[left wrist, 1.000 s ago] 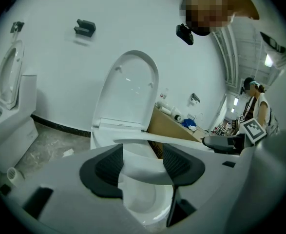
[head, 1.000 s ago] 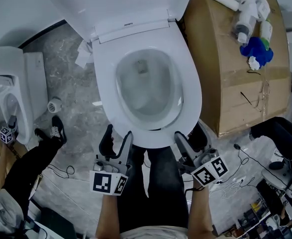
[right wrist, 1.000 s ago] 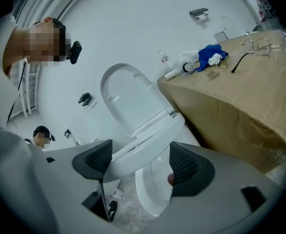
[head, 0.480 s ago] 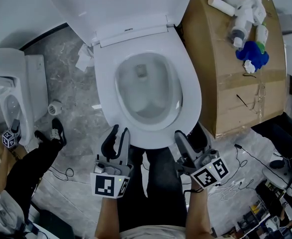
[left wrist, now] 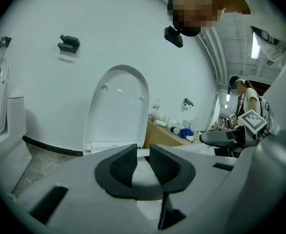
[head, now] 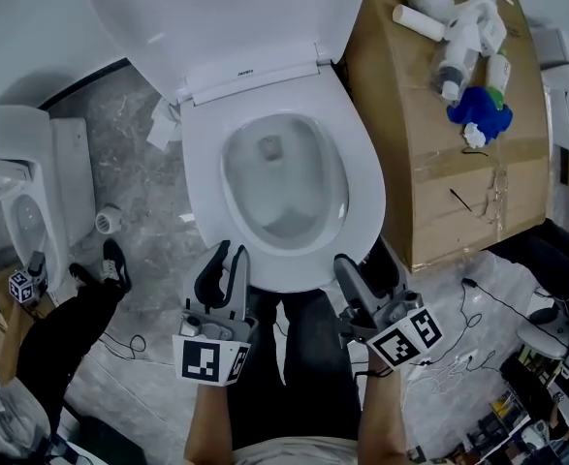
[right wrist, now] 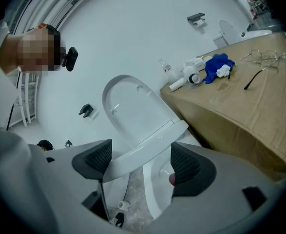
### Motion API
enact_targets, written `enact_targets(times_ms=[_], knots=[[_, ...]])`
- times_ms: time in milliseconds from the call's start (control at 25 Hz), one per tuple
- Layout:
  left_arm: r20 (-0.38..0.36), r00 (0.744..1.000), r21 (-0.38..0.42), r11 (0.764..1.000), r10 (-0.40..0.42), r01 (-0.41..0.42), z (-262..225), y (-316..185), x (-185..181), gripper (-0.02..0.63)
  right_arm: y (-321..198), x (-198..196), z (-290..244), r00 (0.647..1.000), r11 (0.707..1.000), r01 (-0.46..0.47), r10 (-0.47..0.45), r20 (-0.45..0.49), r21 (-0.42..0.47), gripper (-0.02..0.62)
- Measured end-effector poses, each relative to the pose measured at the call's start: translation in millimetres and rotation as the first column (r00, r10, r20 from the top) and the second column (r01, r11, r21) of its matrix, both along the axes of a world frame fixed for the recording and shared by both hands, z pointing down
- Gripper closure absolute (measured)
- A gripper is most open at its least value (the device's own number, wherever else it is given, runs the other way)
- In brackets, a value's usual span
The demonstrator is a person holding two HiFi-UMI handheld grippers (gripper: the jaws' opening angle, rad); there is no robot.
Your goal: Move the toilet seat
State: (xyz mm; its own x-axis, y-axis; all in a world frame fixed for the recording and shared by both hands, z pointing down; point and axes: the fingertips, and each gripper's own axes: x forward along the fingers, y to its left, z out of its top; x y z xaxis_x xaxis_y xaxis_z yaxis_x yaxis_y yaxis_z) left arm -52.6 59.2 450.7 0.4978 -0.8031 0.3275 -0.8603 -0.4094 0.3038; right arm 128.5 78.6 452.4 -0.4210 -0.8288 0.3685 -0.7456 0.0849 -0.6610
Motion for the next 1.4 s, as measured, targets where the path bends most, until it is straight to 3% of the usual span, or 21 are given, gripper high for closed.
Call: enact_targets(times_ms=[240, 720, 840, 960, 1160, 1400], knots=[[0.033, 0.999, 0.029, 0.999, -0.033, 0.032, -12, -12, -2, 0.518, -7, 0, -8, 1.0, 1.0, -0.026, 0.026, 0.003, -0.003, 0.222], [0.018, 0.998, 0.061, 0.996, -0.066, 0.065, -32, -29, -5, 0.518, -22, 2, -27, 0.994, 0.994, -0.111, 0.111, -0.008, -0.005, 0.222], [0.018, 0.997, 0.063, 0.996, -0.072, 0.071, -35, -32, -6, 0.518, -25, 4, -35, 0.987, 0.991, -0.128, 0.131, -0.092, 0.035, 0.222], [0.011, 0.997, 0.067, 0.995, -0.078, 0.077, -40, -37, -9, 0.518, -30, 4, -49, 0.965, 0.991, -0.078, 0.103, -0.242, 0.11, 0.224], [-0.003, 0.996, 0.074, 0.993, -0.09, 0.09, -47, -44, -12, 0.518, -40, -1, -60, 0.962, 0.987, 0.001, 0.042, -0.269, 0.158, 0.237], [-0.006, 0.996, 0.093, 0.991, -0.093, 0.093, -57, -51, -15, 0.518, -48, -5, -74, 0.954, 0.976, 0.057, 0.008, -0.3, 0.208, 0.352]])
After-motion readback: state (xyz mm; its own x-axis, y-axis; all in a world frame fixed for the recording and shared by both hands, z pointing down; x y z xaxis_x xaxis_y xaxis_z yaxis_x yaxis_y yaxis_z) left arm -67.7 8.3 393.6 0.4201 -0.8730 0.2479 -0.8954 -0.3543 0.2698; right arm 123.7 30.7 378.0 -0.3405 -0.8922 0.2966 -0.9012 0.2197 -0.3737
